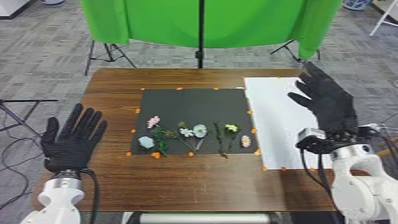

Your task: Arrange flowers

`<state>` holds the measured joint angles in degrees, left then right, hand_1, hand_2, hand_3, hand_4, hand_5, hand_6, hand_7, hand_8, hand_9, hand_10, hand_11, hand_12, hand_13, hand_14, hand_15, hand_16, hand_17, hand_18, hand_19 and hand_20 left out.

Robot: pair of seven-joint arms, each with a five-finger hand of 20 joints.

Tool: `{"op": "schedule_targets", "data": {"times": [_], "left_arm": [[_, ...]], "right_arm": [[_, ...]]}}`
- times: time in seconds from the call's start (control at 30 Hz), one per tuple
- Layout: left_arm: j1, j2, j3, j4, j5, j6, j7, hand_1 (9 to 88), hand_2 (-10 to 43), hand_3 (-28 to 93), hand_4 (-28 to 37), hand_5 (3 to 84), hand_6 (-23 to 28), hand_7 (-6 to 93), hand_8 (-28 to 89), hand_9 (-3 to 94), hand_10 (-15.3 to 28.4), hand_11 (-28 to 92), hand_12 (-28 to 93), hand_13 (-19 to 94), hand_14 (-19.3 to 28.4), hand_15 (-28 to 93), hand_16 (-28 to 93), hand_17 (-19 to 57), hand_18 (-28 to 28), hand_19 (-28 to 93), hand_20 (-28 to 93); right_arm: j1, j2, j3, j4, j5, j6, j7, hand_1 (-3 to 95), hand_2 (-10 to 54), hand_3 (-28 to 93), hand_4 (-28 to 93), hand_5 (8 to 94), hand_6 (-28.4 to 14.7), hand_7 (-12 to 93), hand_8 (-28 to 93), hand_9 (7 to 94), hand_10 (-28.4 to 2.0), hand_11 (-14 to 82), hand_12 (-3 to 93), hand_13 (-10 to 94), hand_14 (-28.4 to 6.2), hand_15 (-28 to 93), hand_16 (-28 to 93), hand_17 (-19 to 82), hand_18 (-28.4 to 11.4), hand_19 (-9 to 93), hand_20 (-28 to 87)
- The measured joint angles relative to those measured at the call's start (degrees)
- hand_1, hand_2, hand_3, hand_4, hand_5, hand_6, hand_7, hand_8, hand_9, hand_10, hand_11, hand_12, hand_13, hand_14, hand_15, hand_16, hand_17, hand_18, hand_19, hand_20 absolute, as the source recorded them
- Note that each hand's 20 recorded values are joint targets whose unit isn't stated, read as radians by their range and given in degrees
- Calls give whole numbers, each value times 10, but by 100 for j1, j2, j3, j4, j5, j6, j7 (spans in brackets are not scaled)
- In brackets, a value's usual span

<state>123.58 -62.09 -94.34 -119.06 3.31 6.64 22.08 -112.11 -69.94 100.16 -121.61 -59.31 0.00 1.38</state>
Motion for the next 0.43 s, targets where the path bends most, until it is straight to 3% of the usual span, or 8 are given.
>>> {"op": "schedule_targets", "data": {"times": [0.13,0.43], "left_arm": [[-7,2,-13,0,11,-10,3,198,162,751,-283,425,92,54,-81,361,154,130,73,265,142,225,-51,-78,136,315,109],[-20,2,-28,5,11,-12,14,200,160,753,-283,427,93,58,-82,363,156,134,75,269,146,234,-49,-79,137,316,110]], "right_arm": [[-78,-24,71,-74,694,-3,85,116,72,839,-283,322,-9,84,-110,309,-127,19,73,228,-122,33,140,105,-159,258,168],[-77,-62,86,-82,624,-100,137,119,73,841,-283,334,-11,86,-110,315,-127,22,72,237,-125,39,140,104,-162,263,166]]}}
